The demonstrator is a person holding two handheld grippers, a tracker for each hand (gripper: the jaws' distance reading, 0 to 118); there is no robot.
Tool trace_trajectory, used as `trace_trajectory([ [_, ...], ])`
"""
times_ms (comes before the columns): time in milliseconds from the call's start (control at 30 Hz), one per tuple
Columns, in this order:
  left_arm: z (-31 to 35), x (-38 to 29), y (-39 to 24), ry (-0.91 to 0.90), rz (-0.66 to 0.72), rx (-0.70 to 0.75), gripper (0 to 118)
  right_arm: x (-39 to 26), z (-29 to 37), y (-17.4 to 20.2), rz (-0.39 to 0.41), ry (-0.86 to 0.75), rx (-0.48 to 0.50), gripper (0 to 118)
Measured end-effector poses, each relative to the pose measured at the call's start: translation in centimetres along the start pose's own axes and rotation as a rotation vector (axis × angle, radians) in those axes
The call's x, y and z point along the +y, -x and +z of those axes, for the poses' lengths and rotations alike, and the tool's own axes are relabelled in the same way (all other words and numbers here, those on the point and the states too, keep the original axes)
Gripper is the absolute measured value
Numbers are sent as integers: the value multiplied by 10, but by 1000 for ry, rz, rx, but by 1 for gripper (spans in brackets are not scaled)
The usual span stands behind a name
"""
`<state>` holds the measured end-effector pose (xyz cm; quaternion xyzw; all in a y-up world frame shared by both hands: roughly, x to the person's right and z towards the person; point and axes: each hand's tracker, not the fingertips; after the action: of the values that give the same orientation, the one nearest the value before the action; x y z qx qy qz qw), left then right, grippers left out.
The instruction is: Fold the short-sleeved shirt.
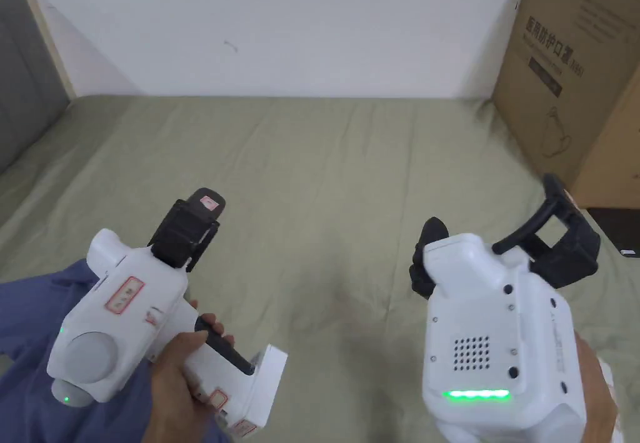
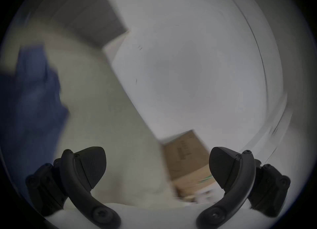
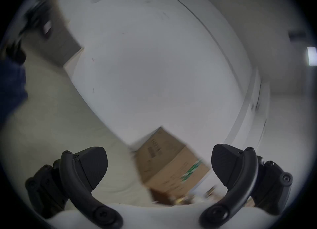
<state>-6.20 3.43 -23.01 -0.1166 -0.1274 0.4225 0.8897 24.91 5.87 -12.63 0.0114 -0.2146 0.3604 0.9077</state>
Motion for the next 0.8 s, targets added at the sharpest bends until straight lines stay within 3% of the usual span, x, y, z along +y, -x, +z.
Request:
trace_trajectory([
  [100,4,-15,-28,-83,-470,75,118,-6,-9,-20,-313,104,104,118],
  [200,2,-39,-39,-140,-865,141,118,-16,-14,-32,-555,172,191,118],
  [267,1,-52,-39,-160,-1043,140,118,-22,-15,-35,-627,195,192,118],
  [333,1,-59,-38,-150,-1179,154,118,-26,-15,-34,-650,204,196,118],
  [367,2,-63,-34,-146,-1053,142,118,-26,-14,-33,-653,207,197,118],
  [400,4,-65,-36,-140,-1106,145,118,-27,-14,-32,-661,217,200,118],
  [800,4,-57,-35,-159,-1043,152,118,-24,-12,-29,-650,216,223,118],
])
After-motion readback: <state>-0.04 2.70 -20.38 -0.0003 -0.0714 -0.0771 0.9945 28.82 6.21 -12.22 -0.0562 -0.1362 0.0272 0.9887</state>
